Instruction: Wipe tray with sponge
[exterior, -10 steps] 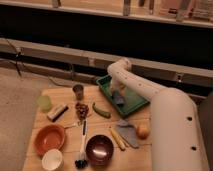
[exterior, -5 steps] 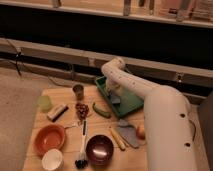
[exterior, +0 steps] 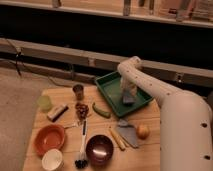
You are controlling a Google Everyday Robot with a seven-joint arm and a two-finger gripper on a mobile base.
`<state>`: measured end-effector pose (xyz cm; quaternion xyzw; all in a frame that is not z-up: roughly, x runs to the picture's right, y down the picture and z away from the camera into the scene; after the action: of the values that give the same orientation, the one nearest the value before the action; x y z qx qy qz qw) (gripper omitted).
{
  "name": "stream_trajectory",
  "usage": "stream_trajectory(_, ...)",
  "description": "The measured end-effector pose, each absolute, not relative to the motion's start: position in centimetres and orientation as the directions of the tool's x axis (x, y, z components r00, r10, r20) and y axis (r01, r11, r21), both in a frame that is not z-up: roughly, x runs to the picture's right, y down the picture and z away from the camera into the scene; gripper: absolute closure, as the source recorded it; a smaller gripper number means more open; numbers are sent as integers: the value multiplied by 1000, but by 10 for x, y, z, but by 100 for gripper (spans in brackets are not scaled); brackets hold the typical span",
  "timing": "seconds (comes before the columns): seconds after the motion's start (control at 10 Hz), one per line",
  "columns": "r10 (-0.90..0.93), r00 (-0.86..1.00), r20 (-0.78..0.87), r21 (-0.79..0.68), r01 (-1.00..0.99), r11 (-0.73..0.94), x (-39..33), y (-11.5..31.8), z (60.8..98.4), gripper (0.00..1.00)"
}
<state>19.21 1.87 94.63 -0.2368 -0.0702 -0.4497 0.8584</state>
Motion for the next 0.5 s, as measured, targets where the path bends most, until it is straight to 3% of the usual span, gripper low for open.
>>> stream_trajectory(0.5, -710, 636, 302, -376, 764, 524, 214, 25, 944, 100)
